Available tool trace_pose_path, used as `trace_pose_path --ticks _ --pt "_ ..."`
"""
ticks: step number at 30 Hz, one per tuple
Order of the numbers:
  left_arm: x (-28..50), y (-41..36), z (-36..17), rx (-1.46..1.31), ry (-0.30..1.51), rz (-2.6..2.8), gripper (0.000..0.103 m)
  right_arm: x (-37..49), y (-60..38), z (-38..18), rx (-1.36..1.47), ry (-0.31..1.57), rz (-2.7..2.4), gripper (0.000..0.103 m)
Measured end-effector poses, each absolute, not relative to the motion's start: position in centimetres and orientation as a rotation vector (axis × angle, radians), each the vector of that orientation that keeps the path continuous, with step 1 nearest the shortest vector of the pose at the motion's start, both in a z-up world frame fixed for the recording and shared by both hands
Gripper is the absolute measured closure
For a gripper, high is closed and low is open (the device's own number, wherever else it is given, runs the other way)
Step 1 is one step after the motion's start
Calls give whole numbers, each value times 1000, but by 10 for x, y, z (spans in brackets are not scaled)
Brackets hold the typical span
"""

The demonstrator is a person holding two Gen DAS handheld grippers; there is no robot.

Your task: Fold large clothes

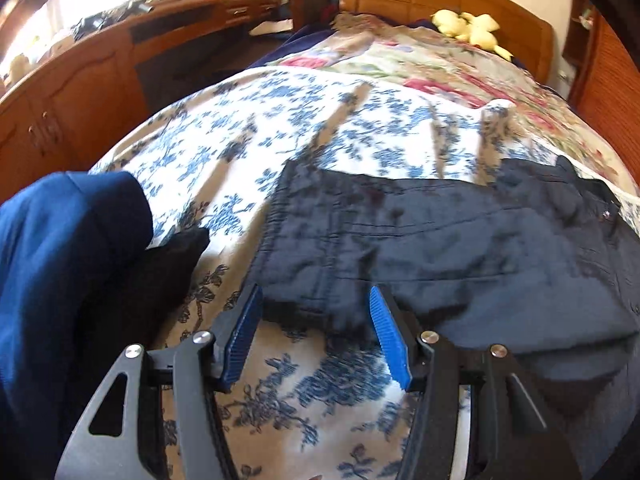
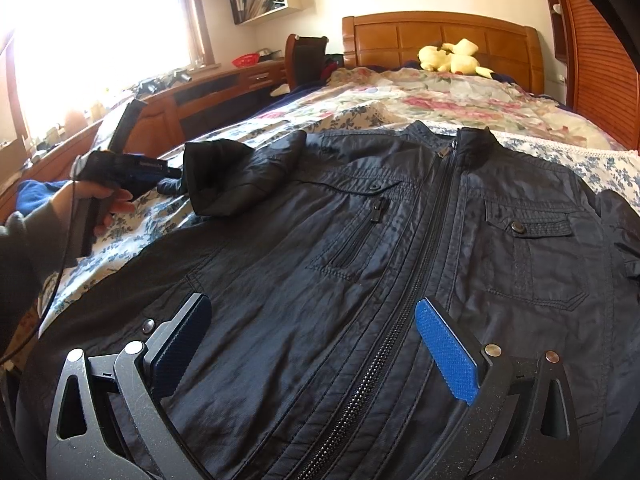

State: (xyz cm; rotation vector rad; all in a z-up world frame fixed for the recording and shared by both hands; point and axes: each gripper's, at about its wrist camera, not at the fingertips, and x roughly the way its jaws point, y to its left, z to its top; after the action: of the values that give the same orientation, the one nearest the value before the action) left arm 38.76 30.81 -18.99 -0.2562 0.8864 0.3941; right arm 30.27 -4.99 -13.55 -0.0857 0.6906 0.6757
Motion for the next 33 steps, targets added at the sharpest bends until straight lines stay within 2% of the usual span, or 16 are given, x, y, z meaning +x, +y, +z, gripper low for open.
trace_pose_path --ticks 10,20,21,22,25,27,28,33 --pt "394 324 -213 -361 903 425 45 303 -50 -136 -85 693 678 0" --pt "408 316 -215 -288 974 438 45 303 -50 -136 -84 692 678 0" --pt "407 315 -216 -286 976 430 49 303 -50 -136 -84 692 678 0" --pt "407 314 -215 -288 979 411 59 303 -49 -136 -85 692 678 0" --pt "410 306 -213 -250 1008 378 77 303 -50 -136 -85 691 678 0" --pt "414 300 -210 -211 1030 374 84 303 -49 -136 -88 690 678 0" --pt "414 298 -206 -206 1033 376 87 303 -49 -136 -89 688 678 0" --pt "405 275 -167 -159 920 406 89 300 -48 -135 -97 682 676 0"
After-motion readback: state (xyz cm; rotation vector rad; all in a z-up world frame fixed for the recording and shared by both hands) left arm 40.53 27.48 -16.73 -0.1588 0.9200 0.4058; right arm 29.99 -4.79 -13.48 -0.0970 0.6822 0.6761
